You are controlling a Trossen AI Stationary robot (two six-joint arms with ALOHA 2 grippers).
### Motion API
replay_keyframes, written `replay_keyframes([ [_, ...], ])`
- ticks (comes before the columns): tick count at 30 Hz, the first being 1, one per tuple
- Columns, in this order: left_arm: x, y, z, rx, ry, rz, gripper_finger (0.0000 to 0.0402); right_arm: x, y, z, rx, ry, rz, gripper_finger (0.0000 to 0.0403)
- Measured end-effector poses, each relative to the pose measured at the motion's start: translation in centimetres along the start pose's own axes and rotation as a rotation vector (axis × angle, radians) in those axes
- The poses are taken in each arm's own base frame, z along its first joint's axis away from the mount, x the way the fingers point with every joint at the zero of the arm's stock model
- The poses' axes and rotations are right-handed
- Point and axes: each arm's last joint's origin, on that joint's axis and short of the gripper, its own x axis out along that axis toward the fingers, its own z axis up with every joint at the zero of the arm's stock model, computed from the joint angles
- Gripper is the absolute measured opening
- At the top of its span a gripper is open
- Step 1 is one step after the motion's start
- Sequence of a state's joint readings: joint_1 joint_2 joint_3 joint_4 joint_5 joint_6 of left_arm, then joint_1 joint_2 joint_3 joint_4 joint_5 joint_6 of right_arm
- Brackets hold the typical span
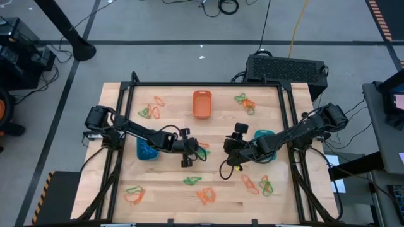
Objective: Sort rubber bands into baskets
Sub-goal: Put the blue rubber band into the blue bin
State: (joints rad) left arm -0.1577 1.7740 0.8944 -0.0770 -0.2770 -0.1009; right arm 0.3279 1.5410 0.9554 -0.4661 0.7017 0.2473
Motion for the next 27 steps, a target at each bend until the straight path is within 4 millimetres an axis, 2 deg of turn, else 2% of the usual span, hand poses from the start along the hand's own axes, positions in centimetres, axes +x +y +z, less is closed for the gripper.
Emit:
replay_keyframes([
  [3,-0.9,0.1,0.4,0.005,-0.025,0.042,0.0004,0.0,0.0,0.0,-0.002,0.0,0.0,0.0128],
  [6,-2.8,0.3,1.2,0.0,-0.063,0.038,0.0003,0.0,0.0,0.0,-0.002,0.001,0.0,0.0128],
  [10,-5.7,0.8,0.9,-0.011,-0.016,0.051,0.0002,0.0,0.0,0.0,-0.003,0.0,0.0,0.0128],
  [21,-15.2,1.1,-3.3,-0.212,0.2,0.12,0.0001,0.0,0.0,0.0,0.003,0.001,0.003,0.0128],
  [24,-16.9,1.5,-4.9,-0.291,0.295,0.18,0.0001,0.0,0.1,0.0,0.014,0.001,0.027,0.0128],
  [27,-17.4,1.7,-6.2,-0.349,0.372,0.25,0.0,0.0,0.1,0.0,0.02,-0.002,0.029,0.0128],
])
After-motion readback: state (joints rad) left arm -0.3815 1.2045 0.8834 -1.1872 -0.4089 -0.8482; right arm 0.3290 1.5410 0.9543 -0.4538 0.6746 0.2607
